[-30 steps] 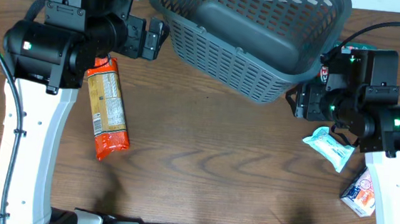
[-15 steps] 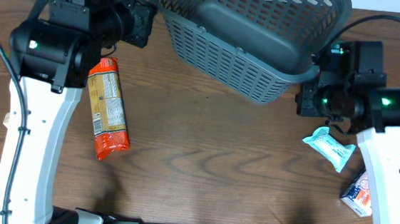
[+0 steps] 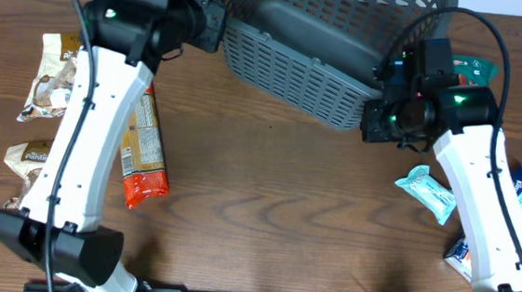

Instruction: Pack container

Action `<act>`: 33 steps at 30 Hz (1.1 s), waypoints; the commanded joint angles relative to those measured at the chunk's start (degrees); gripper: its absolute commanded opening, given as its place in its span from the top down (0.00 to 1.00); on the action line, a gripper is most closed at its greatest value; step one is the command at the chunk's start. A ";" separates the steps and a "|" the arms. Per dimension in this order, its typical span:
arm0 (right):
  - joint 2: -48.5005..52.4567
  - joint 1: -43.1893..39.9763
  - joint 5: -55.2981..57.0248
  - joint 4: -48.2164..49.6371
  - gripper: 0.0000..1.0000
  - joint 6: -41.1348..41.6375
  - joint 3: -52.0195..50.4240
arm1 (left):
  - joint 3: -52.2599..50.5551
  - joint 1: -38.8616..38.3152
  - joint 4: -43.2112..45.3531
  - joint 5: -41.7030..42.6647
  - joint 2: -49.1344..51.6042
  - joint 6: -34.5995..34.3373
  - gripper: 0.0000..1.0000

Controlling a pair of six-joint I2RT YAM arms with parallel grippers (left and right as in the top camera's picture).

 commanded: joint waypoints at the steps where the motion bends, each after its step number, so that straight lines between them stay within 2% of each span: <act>1: 0.17 0.52 -0.22 0.33 0.99 -0.13 0.90 | 1.05 -0.50 0.46 0.37 0.37 1.27 0.94; 15: 0.17 0.52 -0.22 0.33 0.99 -0.13 0.90 | 1.03 -1.11 5.11 0.39 2.05 1.70 0.94; 33: 0.17 0.52 -0.22 0.26 0.99 -0.15 0.90 | 1.03 -1.18 6.05 0.39 6.49 8.09 0.94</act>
